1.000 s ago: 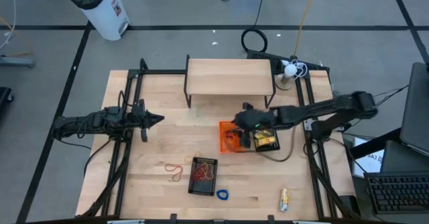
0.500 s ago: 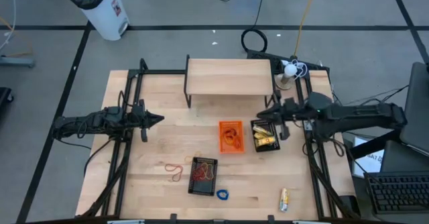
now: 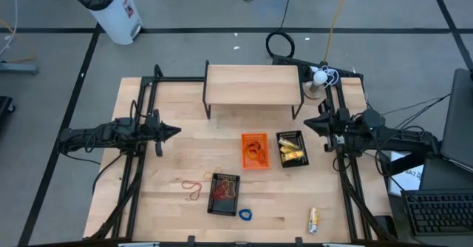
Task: Pick & Place Office Desk Supplies
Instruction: Put the red rubber band into the bottom black bin
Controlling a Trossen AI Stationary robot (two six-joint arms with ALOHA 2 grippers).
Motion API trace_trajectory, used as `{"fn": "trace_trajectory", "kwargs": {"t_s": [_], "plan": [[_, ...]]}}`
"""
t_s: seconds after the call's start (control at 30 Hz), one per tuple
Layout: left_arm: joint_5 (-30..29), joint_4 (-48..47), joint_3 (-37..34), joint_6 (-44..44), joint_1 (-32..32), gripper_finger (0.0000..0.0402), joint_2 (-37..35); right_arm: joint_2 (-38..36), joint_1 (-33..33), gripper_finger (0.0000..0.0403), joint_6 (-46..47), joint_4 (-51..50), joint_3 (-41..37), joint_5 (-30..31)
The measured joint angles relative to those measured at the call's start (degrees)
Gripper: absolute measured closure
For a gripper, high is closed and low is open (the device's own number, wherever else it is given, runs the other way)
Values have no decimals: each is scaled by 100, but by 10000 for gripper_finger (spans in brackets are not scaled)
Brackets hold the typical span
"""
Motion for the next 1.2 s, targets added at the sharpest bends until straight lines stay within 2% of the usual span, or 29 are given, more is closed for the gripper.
{"fn": "trace_trajectory", "kwargs": {"t_s": [0.3,0.5,0.7,0.83,1.03,1.2], "plan": [[-2,-90,0,33,-1,398,0,-530,0,402,-64,21,-636,56],[-4,-74,0,54,-2,398,0,-581,0,403,-124,87,-1030,494],[-41,-72,0,72,-1,398,0,-563,0,403,-424,149,-1199,562],[-255,-49,0,97,-2,398,0,-562,0,403,-745,577,-1304,607],[-214,-38,0,70,-2,398,0,-565,0,403,-682,700,-1238,454],[-215,-16,0,19,-2,398,0,-533,2,403,-624,704,-1232,1064]]}}
